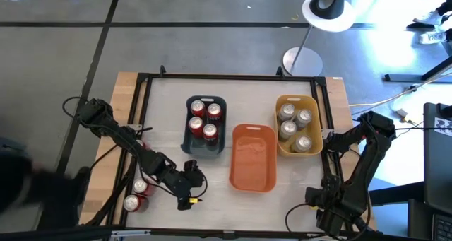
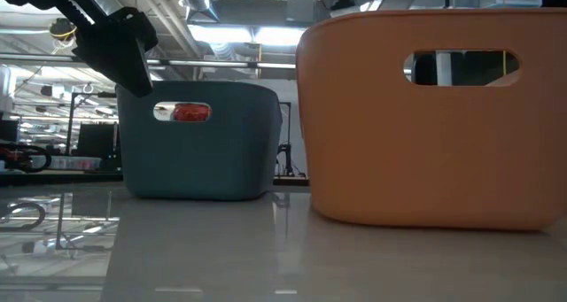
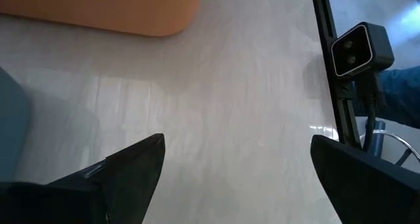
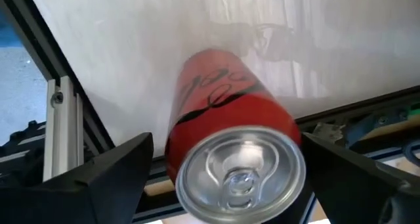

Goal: Sort soda cans
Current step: Put the right red soda can into the orange bin

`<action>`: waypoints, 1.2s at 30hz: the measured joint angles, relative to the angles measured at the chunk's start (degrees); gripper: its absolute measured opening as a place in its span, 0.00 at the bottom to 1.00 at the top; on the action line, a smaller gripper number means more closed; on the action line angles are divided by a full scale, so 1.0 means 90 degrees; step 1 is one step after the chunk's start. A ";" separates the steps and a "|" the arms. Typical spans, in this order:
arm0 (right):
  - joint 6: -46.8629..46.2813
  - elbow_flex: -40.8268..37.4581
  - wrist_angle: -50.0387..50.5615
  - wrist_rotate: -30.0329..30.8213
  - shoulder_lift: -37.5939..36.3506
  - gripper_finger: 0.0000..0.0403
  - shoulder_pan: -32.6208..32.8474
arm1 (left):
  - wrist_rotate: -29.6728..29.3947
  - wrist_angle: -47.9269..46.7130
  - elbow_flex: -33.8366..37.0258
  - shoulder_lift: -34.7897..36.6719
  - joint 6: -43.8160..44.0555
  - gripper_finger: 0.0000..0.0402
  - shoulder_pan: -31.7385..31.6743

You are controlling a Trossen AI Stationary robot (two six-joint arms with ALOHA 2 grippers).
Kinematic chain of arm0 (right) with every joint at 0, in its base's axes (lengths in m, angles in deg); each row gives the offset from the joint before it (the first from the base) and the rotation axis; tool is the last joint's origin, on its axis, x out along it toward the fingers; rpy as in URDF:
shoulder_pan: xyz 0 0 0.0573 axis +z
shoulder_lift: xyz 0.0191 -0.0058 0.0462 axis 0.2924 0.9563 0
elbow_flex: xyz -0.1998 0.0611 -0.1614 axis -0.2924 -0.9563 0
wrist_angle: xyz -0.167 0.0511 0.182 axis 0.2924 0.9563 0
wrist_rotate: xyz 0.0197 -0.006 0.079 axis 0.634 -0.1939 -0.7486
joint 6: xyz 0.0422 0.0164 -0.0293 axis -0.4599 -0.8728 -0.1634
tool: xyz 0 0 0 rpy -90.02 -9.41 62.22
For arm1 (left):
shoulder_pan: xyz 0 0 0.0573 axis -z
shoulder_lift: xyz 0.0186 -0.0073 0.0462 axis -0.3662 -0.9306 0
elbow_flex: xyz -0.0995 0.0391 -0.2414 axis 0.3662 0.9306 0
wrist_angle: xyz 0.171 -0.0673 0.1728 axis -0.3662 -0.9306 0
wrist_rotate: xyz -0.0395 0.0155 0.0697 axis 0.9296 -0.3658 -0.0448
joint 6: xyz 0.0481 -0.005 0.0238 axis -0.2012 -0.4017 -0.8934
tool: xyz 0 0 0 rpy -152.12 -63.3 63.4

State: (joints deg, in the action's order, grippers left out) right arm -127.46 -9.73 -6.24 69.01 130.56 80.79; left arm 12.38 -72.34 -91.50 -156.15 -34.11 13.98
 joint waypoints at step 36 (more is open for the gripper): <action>0.0054 0.2480 0.0793 0.1891 -0.0005 0.69 -0.1505 | 0.0003 -0.0102 -0.0002 0.0264 -0.0097 0.92 -0.0039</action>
State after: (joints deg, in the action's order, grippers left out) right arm -126.98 12.59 0.89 86.03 130.52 67.25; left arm 12.41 -73.25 -91.52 -153.77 -34.99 13.63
